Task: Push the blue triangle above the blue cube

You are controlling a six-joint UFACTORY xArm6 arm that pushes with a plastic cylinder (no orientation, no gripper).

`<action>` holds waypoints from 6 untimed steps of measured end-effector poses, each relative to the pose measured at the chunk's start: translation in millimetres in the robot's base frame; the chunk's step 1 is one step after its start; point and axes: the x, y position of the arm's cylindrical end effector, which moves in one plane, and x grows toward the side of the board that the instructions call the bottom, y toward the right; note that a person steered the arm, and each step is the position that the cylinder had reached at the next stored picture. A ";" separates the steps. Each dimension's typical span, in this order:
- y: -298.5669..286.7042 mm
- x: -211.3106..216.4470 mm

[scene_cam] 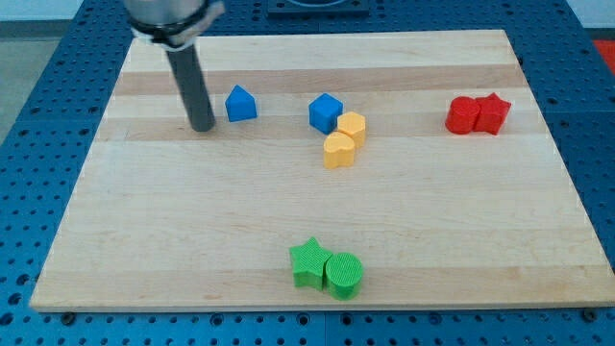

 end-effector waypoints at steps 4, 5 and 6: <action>141.3 -3.7; 173.7 -10.9; 199.2 -32.3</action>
